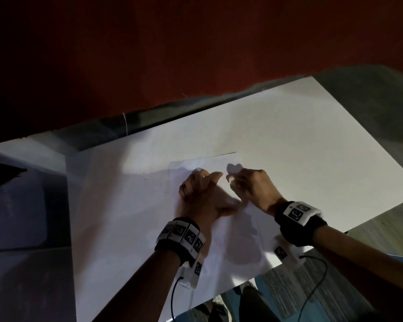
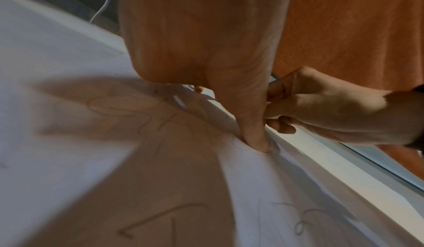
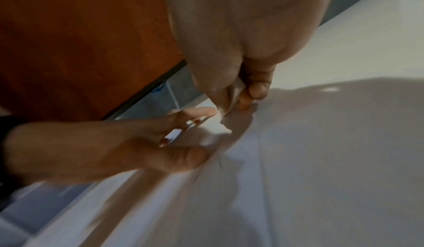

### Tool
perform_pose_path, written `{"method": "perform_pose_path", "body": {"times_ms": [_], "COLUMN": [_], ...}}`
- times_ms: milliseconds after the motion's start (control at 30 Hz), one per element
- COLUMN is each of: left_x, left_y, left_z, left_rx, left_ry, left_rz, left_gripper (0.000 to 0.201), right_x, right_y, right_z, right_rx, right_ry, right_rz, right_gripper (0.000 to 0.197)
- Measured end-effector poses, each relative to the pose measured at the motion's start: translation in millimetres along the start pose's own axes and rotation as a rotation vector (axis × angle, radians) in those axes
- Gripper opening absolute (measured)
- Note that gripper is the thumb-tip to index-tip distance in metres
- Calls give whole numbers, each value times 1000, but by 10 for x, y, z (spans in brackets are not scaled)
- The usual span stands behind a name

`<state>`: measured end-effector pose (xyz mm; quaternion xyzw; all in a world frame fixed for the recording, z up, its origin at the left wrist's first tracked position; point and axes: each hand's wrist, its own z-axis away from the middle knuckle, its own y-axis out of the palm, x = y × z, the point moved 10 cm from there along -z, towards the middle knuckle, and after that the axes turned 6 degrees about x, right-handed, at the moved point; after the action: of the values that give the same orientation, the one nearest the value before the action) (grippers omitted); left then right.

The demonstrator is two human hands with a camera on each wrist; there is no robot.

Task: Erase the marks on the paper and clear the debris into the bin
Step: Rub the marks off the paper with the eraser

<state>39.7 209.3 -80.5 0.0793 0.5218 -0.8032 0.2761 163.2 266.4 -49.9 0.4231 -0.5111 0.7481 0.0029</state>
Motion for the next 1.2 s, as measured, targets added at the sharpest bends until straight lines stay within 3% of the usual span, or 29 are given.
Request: {"method": "perform_pose_path", "body": {"times_ms": [67, 133, 267, 400, 500, 600, 700, 833, 933, 1033, 1167, 1200], "left_x": [9, 3, 22, -8, 75, 56, 116, 42, 99, 33, 91, 93], "left_y": [66, 107, 52, 72, 70, 133, 120, 126, 98, 109, 115, 121], "left_z": [-1, -3, -3, 24, -7, -28, -35, -10, -20, 1, 3, 14], "left_rx": [-3, -32, -10, -12, -16, -30, 1, 3, 7, 5, 35, 24], "left_ry": [57, 117, 40, 137, 48, 90, 2, 87, 3, 86, 27, 39], "left_rz": [-12, -23, 12, 11, 20, -8, 10, -8, 7, -11, -21, -20], "left_gripper": [102, 109, 103, 101, 104, 110, 109, 109, 106, 105, 111, 109], "right_x": [70, 126, -9, 54, -41, 5, -42, 14, -41, 2, -85, -84], "right_y": [135, 356, 80, 349, 183, 302, 159, 251, 87, 198, 54, 103], "right_z": [52, 107, 35, 111, 82, 147, 154, 190, 199, 216, 211, 200], "right_rx": [46, 190, 39, 188, 52, 127, 39, 113, -11, 60, -49, -21], "right_ry": [-27, -42, 46, 6, 39, 33, 24, 21, 16, -4, 41, 49], "right_rz": [56, 34, -38, 13, -17, -21, 4, -27, -31, 3, -35, -44], "right_gripper": [30, 22, 14, 15, 13, 21, 16, 18, 19, 25, 26, 26]}}
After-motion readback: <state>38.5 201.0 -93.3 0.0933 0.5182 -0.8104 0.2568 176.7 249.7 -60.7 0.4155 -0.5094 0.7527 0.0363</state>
